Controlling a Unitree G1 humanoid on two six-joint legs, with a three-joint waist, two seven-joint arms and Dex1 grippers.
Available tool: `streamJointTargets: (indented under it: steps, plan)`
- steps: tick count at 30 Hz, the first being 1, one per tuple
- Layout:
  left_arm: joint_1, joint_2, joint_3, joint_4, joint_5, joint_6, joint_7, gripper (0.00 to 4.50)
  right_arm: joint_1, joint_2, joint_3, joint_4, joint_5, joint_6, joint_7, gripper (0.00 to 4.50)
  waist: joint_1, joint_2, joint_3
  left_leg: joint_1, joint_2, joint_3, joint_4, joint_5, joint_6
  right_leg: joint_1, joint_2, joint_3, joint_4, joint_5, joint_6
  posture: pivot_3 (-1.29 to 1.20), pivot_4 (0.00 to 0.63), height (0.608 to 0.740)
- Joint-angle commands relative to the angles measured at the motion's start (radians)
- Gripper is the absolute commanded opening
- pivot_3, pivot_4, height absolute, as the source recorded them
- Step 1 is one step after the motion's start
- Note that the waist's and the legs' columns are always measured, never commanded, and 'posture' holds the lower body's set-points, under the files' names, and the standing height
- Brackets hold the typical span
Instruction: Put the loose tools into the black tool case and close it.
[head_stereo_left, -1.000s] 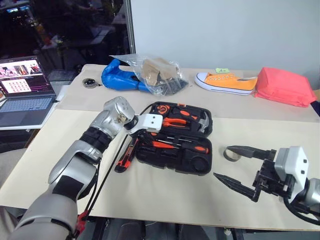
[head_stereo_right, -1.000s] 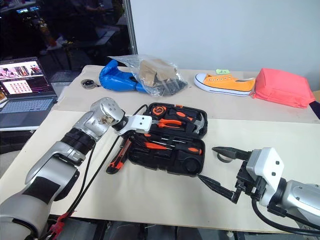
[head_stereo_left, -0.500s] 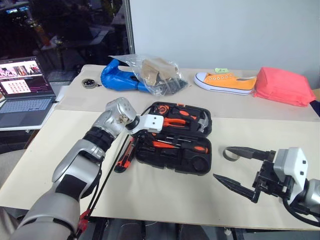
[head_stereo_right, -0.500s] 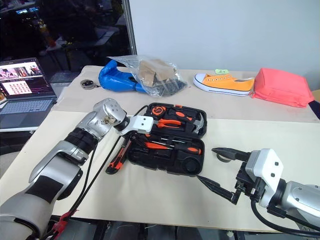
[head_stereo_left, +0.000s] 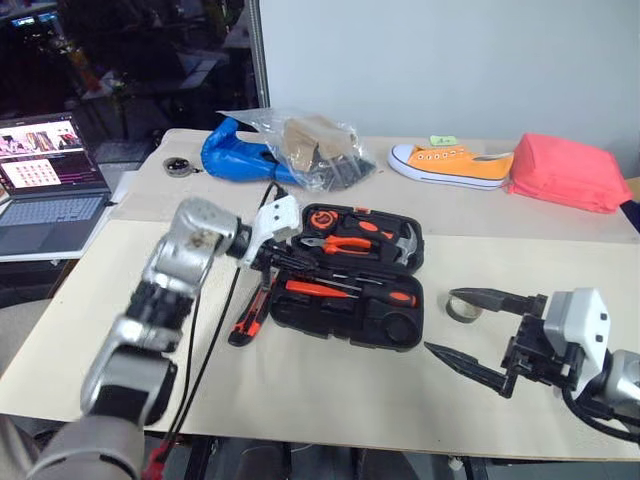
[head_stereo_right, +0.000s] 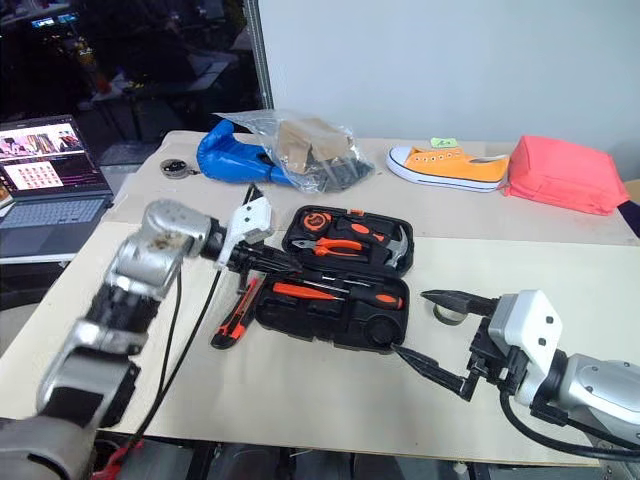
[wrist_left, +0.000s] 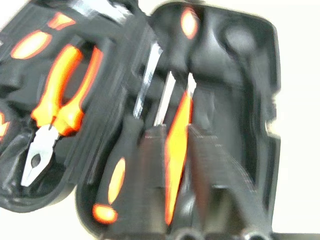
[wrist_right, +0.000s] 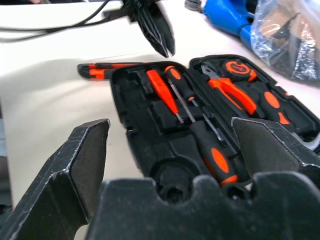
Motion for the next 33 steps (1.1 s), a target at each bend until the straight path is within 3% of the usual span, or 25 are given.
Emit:
streamJointTargets:
  steps: [1, 8, 15, 22, 26, 30, 33]
  plan:
    - [0.078, -0.071, 0.046, -0.094, -0.002, -0.005, 0.213, 0.04, -0.01, -0.005, -0.001, -0.011, 0.001, -0.021, -0.001, 4.5, 0.002, -0.001, 0.001, 0.0, 0.0, 0.0, 0.0, 0.0, 0.0, 0.0, 0.0, 0.0, 0.001, 0.0, 0.0, 0.0, 0.15, 0.74]
    - [0.208, -0.16, -0.043, -0.076, 0.063, -0.019, 0.434, 0.04, -0.014, -0.029, -0.016, -0.012, 0.019, -0.001, 0.011, 4.5, -0.001, 0.0, 0.0, 0.001, -0.002, 0.0, 0.002, 0.0, 0.0, 0.001, 0.0, 0.0, 0.001, 0.0, 0.0, 0.0, 0.15, 0.74]
    - [0.29, -0.109, -0.156, -0.022, 0.115, -0.055, 0.448, 0.04, -0.017, -0.065, -0.04, -0.006, 0.04, 0.009, 0.026, 4.5, -0.002, 0.002, -0.006, 0.005, -0.002, 0.0, 0.0, 0.0, 0.0, 0.006, 0.0, 0.001, 0.0, 0.0, 0.001, 0.0, 0.15, 0.74]
    - [0.298, -0.104, -0.186, 0.042, 0.147, -0.129, 0.508, 0.04, -0.042, -0.064, 0.008, -0.006, 0.034, 0.009, 0.01, 4.5, -0.005, 0.001, -0.006, 0.026, 0.0, 0.0, -0.003, 0.0, 0.0, 0.029, -0.002, 0.001, -0.007, -0.005, 0.006, 0.0, 0.15, 0.74]
    - [0.31, -0.117, -0.158, 0.022, 0.103, -0.153, 0.512, 0.04, -0.062, -0.063, 0.037, -0.003, 0.024, 0.007, 0.002, 4.5, -0.005, 0.002, -0.009, 0.027, 0.0, 0.0, -0.005, 0.0, 0.0, 0.033, -0.003, 0.001, -0.012, -0.005, 0.003, 0.0, 0.15, 0.74]
    - [0.323, -0.161, -0.01, -0.13, -0.066, -0.173, 0.501, 0.04, -0.105, -0.064, 0.081, -0.001, 0.021, 0.021, -0.028, 4.5, -0.007, 0.002, -0.009, 0.025, 0.001, 0.001, -0.005, 0.0, 0.0, 0.031, -0.004, 0.001, -0.014, -0.003, 0.006, 0.0, 0.15, 0.74]
    - [0.336, -0.149, 0.059, -0.24, -0.15, -0.134, 0.489, 0.04, -0.142, -0.064, 0.128, 0.003, 0.001, 0.039, -0.06, 4.5, -0.006, 0.003, -0.009, 0.015, 0.001, 0.001, -0.006, 0.0, 0.0, 0.019, -0.003, 0.001, -0.013, -0.002, 0.006, 0.0, 0.15, 0.74]
